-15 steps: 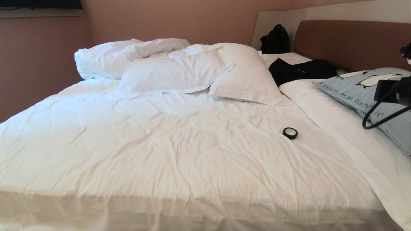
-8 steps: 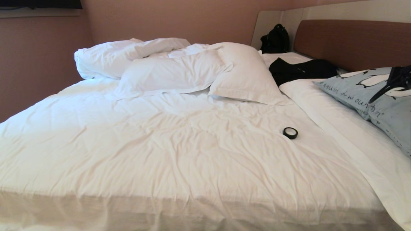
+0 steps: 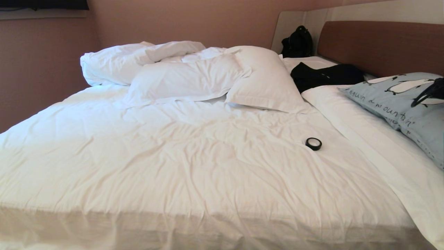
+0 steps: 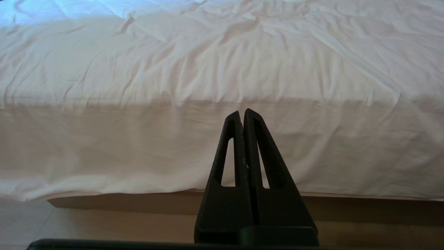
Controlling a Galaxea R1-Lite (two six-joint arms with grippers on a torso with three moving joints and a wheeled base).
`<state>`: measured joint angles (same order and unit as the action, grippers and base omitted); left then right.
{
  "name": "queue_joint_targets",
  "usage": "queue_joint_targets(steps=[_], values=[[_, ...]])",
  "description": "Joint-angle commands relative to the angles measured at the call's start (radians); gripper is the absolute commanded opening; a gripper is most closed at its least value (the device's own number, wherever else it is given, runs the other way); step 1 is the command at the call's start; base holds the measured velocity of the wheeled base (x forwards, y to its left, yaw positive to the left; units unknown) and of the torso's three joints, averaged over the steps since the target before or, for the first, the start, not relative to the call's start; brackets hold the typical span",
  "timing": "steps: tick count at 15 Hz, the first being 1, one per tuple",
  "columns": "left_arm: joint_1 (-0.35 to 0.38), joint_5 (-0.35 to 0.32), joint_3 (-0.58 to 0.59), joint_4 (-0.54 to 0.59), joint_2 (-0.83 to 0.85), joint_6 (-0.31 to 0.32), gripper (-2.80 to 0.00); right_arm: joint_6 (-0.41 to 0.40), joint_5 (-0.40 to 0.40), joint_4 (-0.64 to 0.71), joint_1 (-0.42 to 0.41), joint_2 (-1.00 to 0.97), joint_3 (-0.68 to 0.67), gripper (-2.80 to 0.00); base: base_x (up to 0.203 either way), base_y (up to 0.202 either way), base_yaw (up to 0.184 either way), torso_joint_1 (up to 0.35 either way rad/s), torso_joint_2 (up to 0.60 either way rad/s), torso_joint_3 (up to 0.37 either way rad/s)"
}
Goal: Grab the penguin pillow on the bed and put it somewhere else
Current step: Pick up the pillow
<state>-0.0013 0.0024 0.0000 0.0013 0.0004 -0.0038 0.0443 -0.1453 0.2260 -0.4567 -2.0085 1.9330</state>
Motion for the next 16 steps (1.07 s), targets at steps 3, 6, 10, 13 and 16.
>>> queue_joint_targets(steps=[3,6,10,13,16], values=[[0.000,0.001,0.002,0.000,0.000,-0.001,-2.80,0.024,0.105,0.147,-0.069,-0.030,0.004,0.00,0.000,0.000,0.000,0.000,0.00,0.000],[0.000,0.001,0.002,0.000,0.000,-0.001,-2.80,0.023,0.108,0.148,-0.085,-0.059,0.004,0.00,0.000,0.000,0.000,0.000,0.00,0.000],[0.000,0.001,0.002,0.000,0.000,-0.001,-2.80,0.026,0.118,0.147,-0.103,-0.127,0.001,0.00,0.000,0.000,0.000,0.000,0.00,0.000],[0.000,0.001,0.002,0.000,0.000,-0.001,-2.80,0.028,0.125,0.139,-0.118,-0.177,0.001,0.00,0.000,0.000,0.000,0.000,0.00,0.000],[0.000,0.001,0.002,0.000,0.000,-0.001,-2.80,0.028,0.138,0.137,-0.120,-0.203,0.001,0.00,0.000,0.000,0.000,0.000,0.00,0.000]])
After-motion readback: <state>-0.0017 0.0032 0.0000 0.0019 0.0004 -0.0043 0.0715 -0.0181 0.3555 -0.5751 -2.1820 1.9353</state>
